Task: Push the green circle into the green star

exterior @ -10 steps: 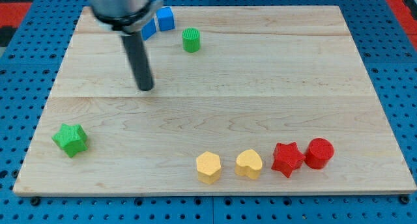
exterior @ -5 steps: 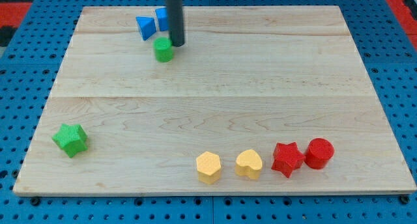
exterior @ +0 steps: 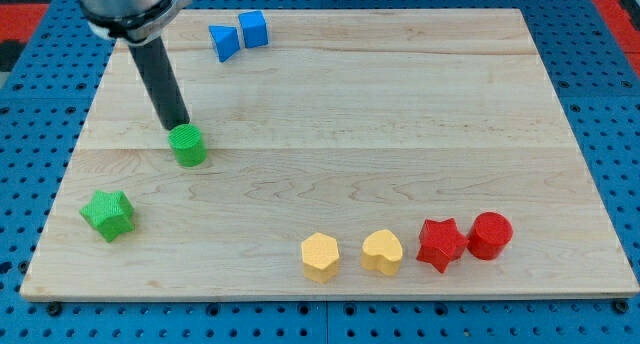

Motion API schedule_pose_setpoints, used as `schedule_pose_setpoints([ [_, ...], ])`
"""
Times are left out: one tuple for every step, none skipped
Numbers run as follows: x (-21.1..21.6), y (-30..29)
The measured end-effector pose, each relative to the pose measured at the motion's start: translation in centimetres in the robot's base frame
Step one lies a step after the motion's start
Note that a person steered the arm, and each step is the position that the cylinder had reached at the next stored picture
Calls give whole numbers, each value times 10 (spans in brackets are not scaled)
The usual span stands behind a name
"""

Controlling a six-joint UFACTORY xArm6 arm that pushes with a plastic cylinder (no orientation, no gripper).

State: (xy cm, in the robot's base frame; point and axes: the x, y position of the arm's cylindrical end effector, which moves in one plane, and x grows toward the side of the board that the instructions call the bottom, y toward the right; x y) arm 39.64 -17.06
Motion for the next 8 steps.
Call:
schedule_pose_setpoints([
  [4,24],
  [32,32],
  [63,20],
  [79,17],
  [81,12],
  [89,-7],
  [81,-12],
  [75,-12],
])
